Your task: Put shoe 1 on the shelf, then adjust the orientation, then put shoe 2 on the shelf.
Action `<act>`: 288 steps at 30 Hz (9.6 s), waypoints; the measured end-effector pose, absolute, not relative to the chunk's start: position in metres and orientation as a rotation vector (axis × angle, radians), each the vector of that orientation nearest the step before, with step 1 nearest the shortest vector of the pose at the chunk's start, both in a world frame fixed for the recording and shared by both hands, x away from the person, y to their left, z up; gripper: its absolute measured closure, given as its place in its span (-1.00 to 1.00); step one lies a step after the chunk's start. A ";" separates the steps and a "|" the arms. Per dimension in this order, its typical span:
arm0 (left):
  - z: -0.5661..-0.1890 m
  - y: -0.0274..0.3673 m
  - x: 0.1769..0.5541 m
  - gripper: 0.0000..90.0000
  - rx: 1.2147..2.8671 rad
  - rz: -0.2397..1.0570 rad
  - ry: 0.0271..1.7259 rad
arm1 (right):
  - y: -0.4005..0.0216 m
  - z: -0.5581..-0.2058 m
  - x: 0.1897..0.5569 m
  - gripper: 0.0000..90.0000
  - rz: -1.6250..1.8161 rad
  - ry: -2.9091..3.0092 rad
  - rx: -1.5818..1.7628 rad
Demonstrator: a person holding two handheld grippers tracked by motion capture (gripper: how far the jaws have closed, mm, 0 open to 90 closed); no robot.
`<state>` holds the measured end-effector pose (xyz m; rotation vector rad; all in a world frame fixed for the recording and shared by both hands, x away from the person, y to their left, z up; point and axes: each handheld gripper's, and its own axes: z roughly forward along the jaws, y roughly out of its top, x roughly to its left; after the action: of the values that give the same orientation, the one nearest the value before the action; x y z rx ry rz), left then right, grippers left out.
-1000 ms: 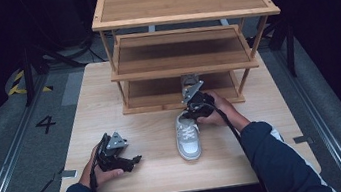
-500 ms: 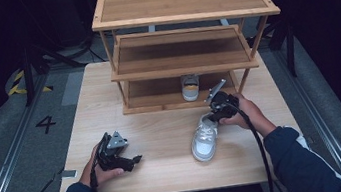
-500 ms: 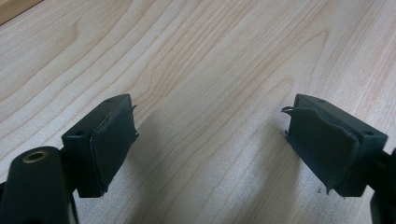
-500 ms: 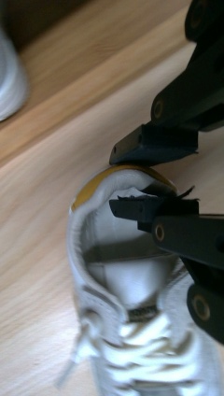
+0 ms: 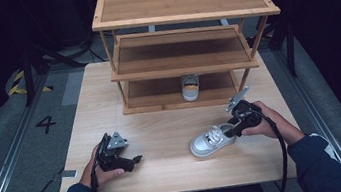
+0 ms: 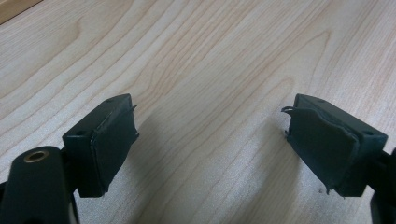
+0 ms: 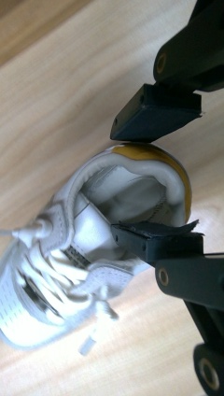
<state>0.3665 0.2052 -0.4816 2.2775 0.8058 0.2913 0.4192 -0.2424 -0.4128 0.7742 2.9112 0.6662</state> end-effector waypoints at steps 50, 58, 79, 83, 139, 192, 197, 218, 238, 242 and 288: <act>-0.482 0.205 0.367 -0.66 2.279 0.294 0.808 | -0.223 -0.405 0.304 0.24 0.887 2.976 0.277; -0.482 0.205 0.367 -0.66 2.279 0.294 0.808 | -0.197 -0.392 0.316 0.19 0.808 2.973 0.162; -0.481 0.205 0.367 -0.66 2.280 0.304 0.805 | -0.165 -0.424 0.327 0.51 0.548 3.088 0.135; -0.481 0.205 0.367 -0.66 2.281 0.304 0.804 | -0.172 -0.417 0.335 0.50 0.555 3.070 0.167; -0.481 0.205 0.367 -0.66 2.281 0.303 0.804 | -0.206 -0.397 0.493 -0.08 0.676 2.654 0.654; -0.482 0.205 0.366 -0.66 2.274 0.294 0.815 | -0.216 -0.456 0.522 -0.26 0.866 2.286 1.133; -0.482 0.205 0.366 -0.66 2.277 0.296 0.813 | -0.215 -0.459 0.529 -0.26 0.890 2.277 1.149; -0.482 0.205 0.366 -0.66 2.274 0.298 0.811 | -0.230 -0.439 0.501 -0.28 0.827 2.375 1.026; -0.482 0.205 0.366 -0.66 2.273 0.298 0.813 | -0.260 -0.431 0.435 -0.33 0.787 2.537 0.799; -0.482 0.205 0.366 -0.66 2.274 0.299 0.811 | -0.273 -0.430 0.420 -0.33 0.780 2.528 0.793; -0.482 0.206 0.370 -0.67 2.283 0.278 0.790 | -0.415 -0.487 0.327 -0.52 1.028 2.281 1.194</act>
<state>0.3700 0.2060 -0.4815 2.2829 0.7898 0.2781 0.3266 -0.4151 -0.4872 1.1935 2.2810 1.0284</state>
